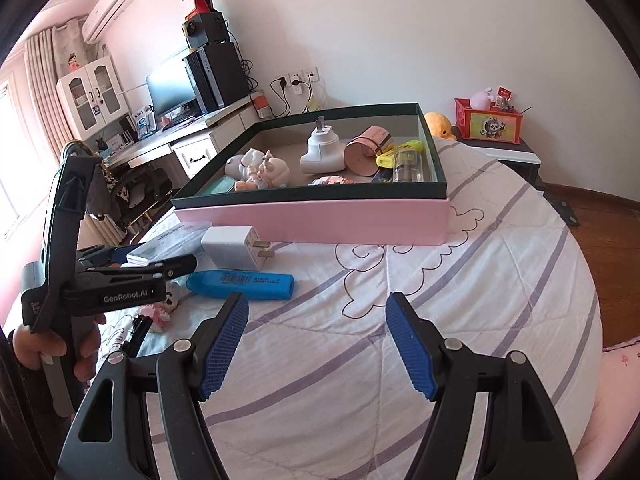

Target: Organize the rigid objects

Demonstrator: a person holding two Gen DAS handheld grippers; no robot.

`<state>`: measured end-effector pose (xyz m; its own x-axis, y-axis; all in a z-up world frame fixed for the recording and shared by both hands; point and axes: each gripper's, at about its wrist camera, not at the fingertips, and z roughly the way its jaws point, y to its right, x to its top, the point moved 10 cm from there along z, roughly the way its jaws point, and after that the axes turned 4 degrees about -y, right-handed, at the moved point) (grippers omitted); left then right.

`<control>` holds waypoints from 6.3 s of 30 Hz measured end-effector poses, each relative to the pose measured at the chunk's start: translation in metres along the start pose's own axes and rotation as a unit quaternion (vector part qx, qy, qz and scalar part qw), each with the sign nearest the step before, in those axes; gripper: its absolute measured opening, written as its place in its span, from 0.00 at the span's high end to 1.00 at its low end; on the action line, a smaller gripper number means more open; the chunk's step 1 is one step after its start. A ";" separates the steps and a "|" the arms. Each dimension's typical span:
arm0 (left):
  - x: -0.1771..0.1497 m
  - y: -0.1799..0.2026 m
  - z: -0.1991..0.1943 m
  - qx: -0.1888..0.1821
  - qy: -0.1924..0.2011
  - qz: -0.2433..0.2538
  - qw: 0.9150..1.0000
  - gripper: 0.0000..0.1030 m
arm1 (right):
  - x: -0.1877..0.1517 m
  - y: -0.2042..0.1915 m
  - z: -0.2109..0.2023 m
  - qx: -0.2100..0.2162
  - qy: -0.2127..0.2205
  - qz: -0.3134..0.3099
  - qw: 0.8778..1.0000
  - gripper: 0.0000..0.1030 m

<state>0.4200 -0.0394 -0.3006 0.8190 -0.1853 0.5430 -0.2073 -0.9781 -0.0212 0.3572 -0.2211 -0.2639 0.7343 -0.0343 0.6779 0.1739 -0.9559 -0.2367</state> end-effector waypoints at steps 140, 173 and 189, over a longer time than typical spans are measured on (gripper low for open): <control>-0.072 0.043 -0.297 0.034 0.310 -0.028 0.950 0.00 | -0.014 -0.098 -0.213 -0.060 0.185 -0.051 0.980 0.00; -0.080 -0.036 -0.182 0.055 0.171 -0.075 0.981 0.00 | -0.029 -0.001 -0.142 -0.092 0.106 0.039 0.989 0.00; -0.058 0.002 -0.043 0.025 0.021 -0.063 0.997 0.00 | 0.044 0.064 -0.050 -0.110 0.047 0.012 0.993 0.00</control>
<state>0.3495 -0.0261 -0.2962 0.8130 -0.0584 0.5793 -0.0766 -0.9970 0.0070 0.3680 -0.2979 -0.2146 0.6696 -0.0750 0.7389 0.0018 -0.9947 -0.1026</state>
